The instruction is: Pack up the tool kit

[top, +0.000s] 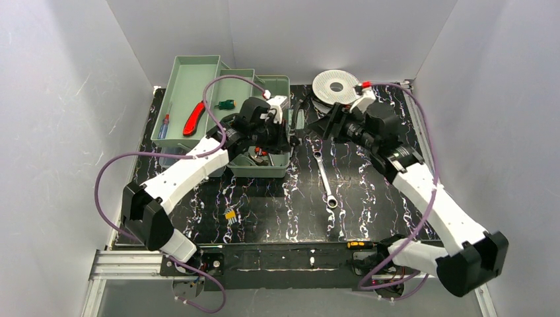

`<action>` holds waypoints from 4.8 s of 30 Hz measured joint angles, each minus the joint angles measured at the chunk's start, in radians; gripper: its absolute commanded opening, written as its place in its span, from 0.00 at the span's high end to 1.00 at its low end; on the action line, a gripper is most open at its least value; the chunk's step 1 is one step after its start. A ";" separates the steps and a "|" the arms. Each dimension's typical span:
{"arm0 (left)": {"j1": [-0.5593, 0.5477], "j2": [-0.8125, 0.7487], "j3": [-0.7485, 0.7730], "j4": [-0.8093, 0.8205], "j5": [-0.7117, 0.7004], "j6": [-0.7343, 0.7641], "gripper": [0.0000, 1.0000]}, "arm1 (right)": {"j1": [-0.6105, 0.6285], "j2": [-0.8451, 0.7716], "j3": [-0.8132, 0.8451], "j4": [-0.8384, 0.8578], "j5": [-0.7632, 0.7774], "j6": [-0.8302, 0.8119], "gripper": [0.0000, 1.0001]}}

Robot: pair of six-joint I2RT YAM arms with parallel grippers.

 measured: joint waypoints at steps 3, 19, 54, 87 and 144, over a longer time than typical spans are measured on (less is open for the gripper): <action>0.019 0.000 0.067 -0.082 -0.080 0.051 1.00 | 0.000 -0.089 -0.006 -0.030 0.087 -0.028 0.23; 0.172 0.237 0.248 -0.235 -0.291 0.137 1.00 | -0.001 -0.256 -0.083 -0.151 0.340 -0.113 0.24; 0.183 -0.356 0.076 -0.365 -0.509 0.169 0.02 | -0.009 -0.055 -0.207 -0.209 0.155 -0.121 0.24; 0.188 -0.678 -0.217 -0.290 -0.685 0.237 0.02 | 0.085 0.187 -0.045 -0.254 0.209 -0.133 0.26; -0.175 -0.391 -0.819 -0.340 -0.773 -0.869 0.25 | 0.477 -0.031 -0.270 -0.278 0.672 -0.095 0.21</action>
